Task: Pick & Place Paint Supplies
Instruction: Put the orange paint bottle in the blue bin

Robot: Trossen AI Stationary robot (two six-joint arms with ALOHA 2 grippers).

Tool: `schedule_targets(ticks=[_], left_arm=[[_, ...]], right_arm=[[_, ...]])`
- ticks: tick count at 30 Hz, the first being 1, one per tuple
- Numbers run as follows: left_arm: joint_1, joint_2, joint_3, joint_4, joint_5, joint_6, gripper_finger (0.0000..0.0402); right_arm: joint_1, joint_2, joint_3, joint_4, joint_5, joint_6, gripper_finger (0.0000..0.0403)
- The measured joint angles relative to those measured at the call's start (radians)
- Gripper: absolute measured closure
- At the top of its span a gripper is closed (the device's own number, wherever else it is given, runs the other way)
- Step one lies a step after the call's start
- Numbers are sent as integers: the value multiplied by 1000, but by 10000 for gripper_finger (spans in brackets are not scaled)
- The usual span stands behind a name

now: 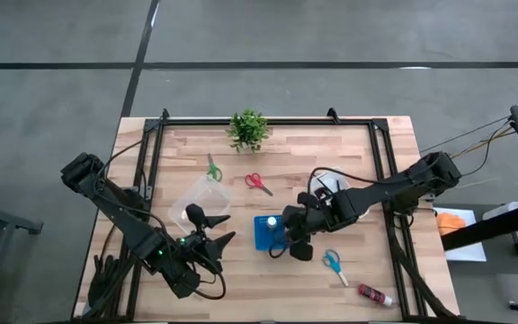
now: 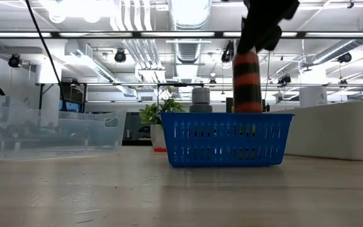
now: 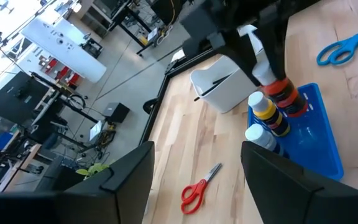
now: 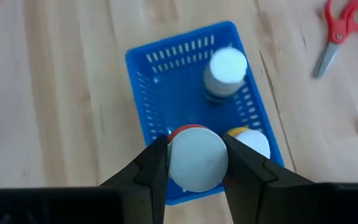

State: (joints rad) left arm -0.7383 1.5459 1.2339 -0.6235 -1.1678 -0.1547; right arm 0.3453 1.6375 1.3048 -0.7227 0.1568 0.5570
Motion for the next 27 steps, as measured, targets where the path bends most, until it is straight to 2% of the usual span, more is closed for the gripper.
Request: schedule_targets(ticks=[15,27], left_arm=[[0,0,0,3,0,-3,154],[0,0,0,7,8,-3,154]], right_arm=[[2,1,-148,181,-2,-3,294],[2,1,-231,236,-11,15,294]])
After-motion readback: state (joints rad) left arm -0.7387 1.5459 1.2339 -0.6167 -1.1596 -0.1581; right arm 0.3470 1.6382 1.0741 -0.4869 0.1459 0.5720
